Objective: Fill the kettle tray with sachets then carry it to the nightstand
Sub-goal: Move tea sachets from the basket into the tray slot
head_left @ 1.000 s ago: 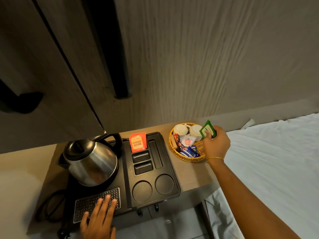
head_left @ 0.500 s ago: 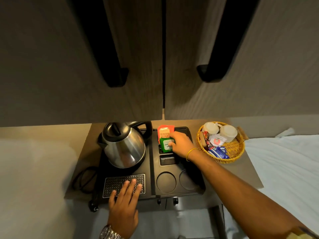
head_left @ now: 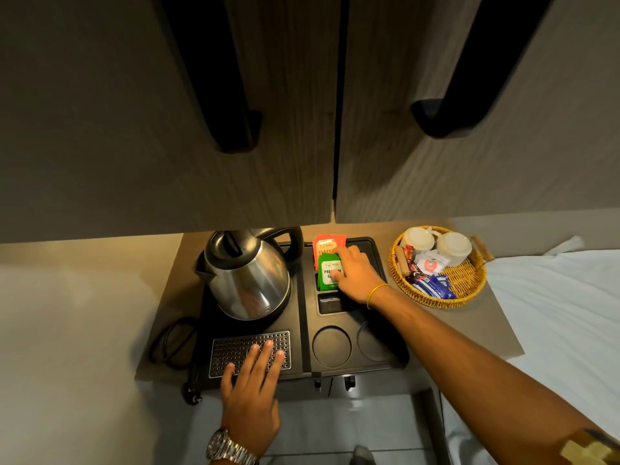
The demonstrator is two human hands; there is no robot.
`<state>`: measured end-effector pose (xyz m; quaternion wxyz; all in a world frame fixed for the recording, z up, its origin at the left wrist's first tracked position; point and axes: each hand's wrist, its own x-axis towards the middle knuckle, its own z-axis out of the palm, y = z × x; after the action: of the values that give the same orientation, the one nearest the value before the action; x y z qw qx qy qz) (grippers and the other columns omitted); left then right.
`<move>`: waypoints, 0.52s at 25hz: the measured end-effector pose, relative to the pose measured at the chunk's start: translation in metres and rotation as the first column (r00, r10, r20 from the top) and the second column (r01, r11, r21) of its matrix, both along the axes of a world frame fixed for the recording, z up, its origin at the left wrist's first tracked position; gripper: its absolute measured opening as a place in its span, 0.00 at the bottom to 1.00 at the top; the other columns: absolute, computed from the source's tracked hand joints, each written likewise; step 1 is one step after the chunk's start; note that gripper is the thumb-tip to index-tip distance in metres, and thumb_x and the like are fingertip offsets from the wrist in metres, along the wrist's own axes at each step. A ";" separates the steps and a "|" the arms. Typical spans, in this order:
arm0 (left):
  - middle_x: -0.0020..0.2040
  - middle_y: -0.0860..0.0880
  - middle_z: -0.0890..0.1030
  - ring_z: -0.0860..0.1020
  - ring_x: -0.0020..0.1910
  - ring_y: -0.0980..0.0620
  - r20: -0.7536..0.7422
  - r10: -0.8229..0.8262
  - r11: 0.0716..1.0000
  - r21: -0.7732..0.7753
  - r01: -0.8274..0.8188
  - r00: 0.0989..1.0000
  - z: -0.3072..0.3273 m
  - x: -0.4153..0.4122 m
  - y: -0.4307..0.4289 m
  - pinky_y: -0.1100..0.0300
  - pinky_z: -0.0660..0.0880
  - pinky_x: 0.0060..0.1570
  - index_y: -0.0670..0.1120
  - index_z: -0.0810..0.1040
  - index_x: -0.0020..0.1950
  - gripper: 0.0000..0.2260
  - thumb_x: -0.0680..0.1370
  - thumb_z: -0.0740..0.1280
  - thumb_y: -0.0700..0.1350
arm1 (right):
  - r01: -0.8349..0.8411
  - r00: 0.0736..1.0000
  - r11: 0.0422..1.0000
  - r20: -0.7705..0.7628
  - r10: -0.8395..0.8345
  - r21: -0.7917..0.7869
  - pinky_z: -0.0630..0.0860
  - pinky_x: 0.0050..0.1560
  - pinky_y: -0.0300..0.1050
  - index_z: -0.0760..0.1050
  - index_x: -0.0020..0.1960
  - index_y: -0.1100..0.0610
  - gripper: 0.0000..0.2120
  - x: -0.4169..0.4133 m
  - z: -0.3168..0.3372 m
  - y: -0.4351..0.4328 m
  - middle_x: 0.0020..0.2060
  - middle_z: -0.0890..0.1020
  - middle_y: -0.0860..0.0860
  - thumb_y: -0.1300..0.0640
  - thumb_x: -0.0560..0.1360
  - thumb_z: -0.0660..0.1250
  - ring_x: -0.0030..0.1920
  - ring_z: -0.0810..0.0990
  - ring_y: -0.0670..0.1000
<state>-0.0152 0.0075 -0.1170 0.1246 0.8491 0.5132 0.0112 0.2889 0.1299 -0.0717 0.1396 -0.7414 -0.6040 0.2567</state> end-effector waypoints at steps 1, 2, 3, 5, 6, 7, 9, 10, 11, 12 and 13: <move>0.76 0.48 0.72 0.63 0.77 0.48 0.003 0.001 1.000 0.005 -0.001 1.000 -0.001 0.000 0.000 0.33 0.71 0.65 0.52 0.73 0.74 0.47 0.54 0.77 0.41 | 0.017 1.000 1.000 -0.013 -0.017 0.017 0.71 0.69 0.55 0.63 0.78 0.53 0.29 0.003 0.004 -0.003 0.69 0.70 0.57 0.51 0.80 0.67 0.69 0.70 0.59; 0.77 0.48 0.72 0.63 0.77 0.47 0.007 0.001 1.000 0.008 -0.001 1.000 -0.002 -0.001 0.000 0.33 0.70 0.65 0.52 0.72 0.74 0.47 0.54 0.77 0.41 | 0.046 0.999 0.997 -0.006 -0.046 0.059 0.72 0.69 0.56 0.64 0.77 0.53 0.28 0.008 0.008 -0.007 0.69 0.71 0.57 0.50 0.79 0.67 0.68 0.71 0.59; 0.77 0.48 0.72 0.64 0.77 0.47 0.009 0.001 1.000 0.009 -0.001 1.000 -0.002 0.000 0.001 0.33 0.70 0.65 0.52 0.72 0.75 0.47 0.54 0.76 0.40 | 0.095 0.995 0.986 0.013 -0.097 0.134 0.74 0.67 0.56 0.68 0.74 0.54 0.25 0.016 0.013 -0.013 0.67 0.73 0.56 0.50 0.79 0.67 0.66 0.72 0.58; 0.77 0.48 0.72 0.64 0.77 0.47 0.009 -0.003 1.000 0.019 0.003 1.000 -0.004 -0.001 0.001 0.33 0.69 0.64 0.52 0.71 0.75 0.48 0.54 0.76 0.40 | 0.234 0.968 0.909 0.004 -0.250 0.346 0.76 0.60 0.57 0.75 0.63 0.57 0.16 0.036 0.020 -0.027 0.59 0.78 0.57 0.53 0.78 0.68 0.59 0.77 0.58; 0.77 0.48 0.72 0.64 0.77 0.47 0.015 -0.006 1.000 0.029 0.005 1.000 -0.005 -0.001 0.001 0.33 0.68 0.65 0.52 0.71 0.75 0.48 0.53 0.77 0.40 | 0.305 0.943 0.853 -0.010 -0.332 0.424 0.77 0.57 0.57 0.77 0.59 0.58 0.12 0.050 0.023 -0.034 0.55 0.79 0.57 0.55 0.77 0.68 0.56 0.78 0.59; 0.77 0.48 0.72 0.64 0.77 0.47 0.023 -0.009 0.999 0.038 0.008 1.000 -0.006 -0.001 0.001 0.34 0.67 0.65 0.51 0.72 0.74 0.48 0.53 0.77 0.40 | 0.361 0.914 0.810 -0.003 -0.406 0.463 0.77 0.55 0.57 0.78 0.55 0.59 0.09 0.067 0.024 -0.042 0.53 0.80 0.58 0.57 0.77 0.67 0.54 0.78 0.60; 0.76 0.48 0.71 0.65 0.76 0.48 0.022 -0.006 0.998 0.056 0.005 1.000 -0.005 0.000 0.000 0.35 0.67 0.65 0.50 0.75 0.73 0.47 0.52 0.77 0.40 | 0.425 0.858 0.792 0.086 -0.507 0.438 0.76 0.58 0.59 0.81 0.55 0.59 0.10 0.102 0.024 -0.058 0.54 0.80 0.59 0.58 0.76 0.67 0.56 0.78 0.62; 0.76 0.48 0.72 0.65 0.76 0.47 0.019 -0.004 0.998 0.062 0.003 1.000 -0.005 0.001 -0.001 0.34 0.67 0.65 0.50 0.76 0.72 0.47 0.52 0.78 0.41 | 0.442 0.836 0.810 0.150 -0.528 0.386 0.75 0.61 0.58 0.82 0.57 0.59 0.11 0.119 0.021 -0.064 0.57 0.79 0.60 0.58 0.76 0.68 0.59 0.77 0.63; 0.76 0.48 0.72 0.67 0.75 0.47 0.015 0.001 0.997 0.074 -0.002 1.000 -0.004 0.001 -0.001 0.34 0.68 0.64 0.50 0.76 0.72 0.47 0.51 0.78 0.41 | 0.450 0.822 0.831 0.212 -0.529 0.328 0.74 0.63 0.58 0.83 0.59 0.59 0.13 0.131 0.017 -0.069 0.59 0.78 0.60 0.57 0.76 0.68 0.61 0.76 0.63; 0.75 0.47 0.73 0.68 0.74 0.47 0.013 0.001 0.996 0.092 -0.002 1.000 -0.004 0.003 -0.001 0.35 0.68 0.64 0.50 0.77 0.71 0.46 0.52 0.78 0.42 | 0.452 0.813 0.848 0.262 -0.519 0.276 0.74 0.65 0.58 0.83 0.60 0.57 0.14 0.142 0.014 -0.072 0.61 0.77 0.60 0.56 0.76 0.69 0.63 0.75 0.63; 0.74 0.47 0.74 0.68 0.74 0.47 0.012 -0.001 0.993 0.118 -0.001 1.000 -0.003 0.005 -0.002 0.35 0.69 0.64 0.49 0.77 0.71 0.43 0.53 0.76 0.42 | 0.444 0.813 0.864 0.300 -0.500 0.236 0.74 0.65 0.58 0.83 0.61 0.56 0.15 0.149 0.011 -0.074 0.62 0.76 0.60 0.55 0.76 0.69 0.64 0.74 0.63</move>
<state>-0.0105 0.0059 -0.1201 0.0774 0.8548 0.5110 0.0467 0.4375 0.0562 -0.0603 0.1462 -0.8887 -0.4335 0.0298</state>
